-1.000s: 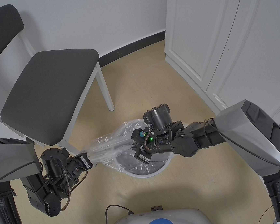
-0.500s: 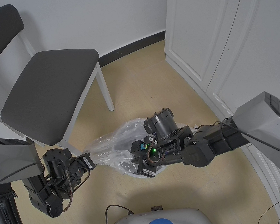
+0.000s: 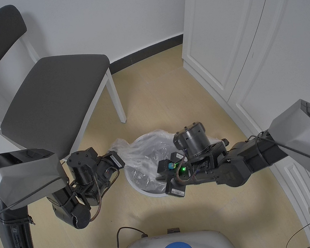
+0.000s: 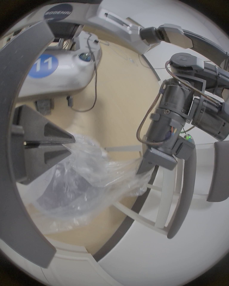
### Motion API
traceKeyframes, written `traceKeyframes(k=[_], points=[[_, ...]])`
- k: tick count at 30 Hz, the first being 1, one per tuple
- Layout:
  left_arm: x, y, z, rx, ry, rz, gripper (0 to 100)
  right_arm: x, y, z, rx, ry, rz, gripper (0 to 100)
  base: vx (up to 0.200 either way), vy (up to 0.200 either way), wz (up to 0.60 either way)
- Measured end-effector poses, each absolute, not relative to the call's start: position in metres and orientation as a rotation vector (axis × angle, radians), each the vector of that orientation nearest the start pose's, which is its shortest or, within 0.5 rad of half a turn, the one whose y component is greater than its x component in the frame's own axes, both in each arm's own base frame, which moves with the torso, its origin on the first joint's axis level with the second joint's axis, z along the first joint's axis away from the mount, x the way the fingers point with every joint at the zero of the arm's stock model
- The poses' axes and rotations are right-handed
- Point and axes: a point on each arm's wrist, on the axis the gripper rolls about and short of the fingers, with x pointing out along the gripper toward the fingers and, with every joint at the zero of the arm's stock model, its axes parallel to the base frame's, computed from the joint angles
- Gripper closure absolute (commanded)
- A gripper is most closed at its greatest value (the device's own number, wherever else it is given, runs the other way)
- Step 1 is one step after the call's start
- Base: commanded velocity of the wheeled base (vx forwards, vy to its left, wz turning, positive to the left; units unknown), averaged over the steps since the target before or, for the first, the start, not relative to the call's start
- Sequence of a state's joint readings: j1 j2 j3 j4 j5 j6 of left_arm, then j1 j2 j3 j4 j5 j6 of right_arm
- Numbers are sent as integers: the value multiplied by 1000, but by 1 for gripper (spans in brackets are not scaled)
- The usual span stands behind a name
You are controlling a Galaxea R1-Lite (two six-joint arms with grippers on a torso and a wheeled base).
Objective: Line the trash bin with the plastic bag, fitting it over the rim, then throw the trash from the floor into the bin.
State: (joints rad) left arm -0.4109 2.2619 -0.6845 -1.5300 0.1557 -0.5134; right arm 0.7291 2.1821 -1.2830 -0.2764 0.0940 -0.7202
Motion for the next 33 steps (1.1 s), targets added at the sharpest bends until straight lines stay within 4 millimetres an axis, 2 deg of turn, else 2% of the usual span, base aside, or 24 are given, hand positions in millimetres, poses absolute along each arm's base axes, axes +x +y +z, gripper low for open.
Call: traceKeyframes(k=[5, 13, 21, 28, 33], points=[[352, -153, 48, -513, 83, -249, 100, 339, 264, 96, -908, 243, 923, 100, 0, 0, 0], [357, -161, 38, -564, 99, -261, 100, 345, 260, 92, -911, 251, 910, 100, 0, 0, 0], [353, -159, 29, -554, 134, -248, 100, 323, 284, 88, -902, 246, 981, 100, 0, 0, 0], [336, -149, 24, -536, 189, -204, 100, 292, 298, 72, -883, 312, 1042, 100, 0, 0, 0], [318, -140, 29, -526, 220, -183, 100, 281, 300, 60, -842, 318, 1030, 100, 0, 0, 0]])
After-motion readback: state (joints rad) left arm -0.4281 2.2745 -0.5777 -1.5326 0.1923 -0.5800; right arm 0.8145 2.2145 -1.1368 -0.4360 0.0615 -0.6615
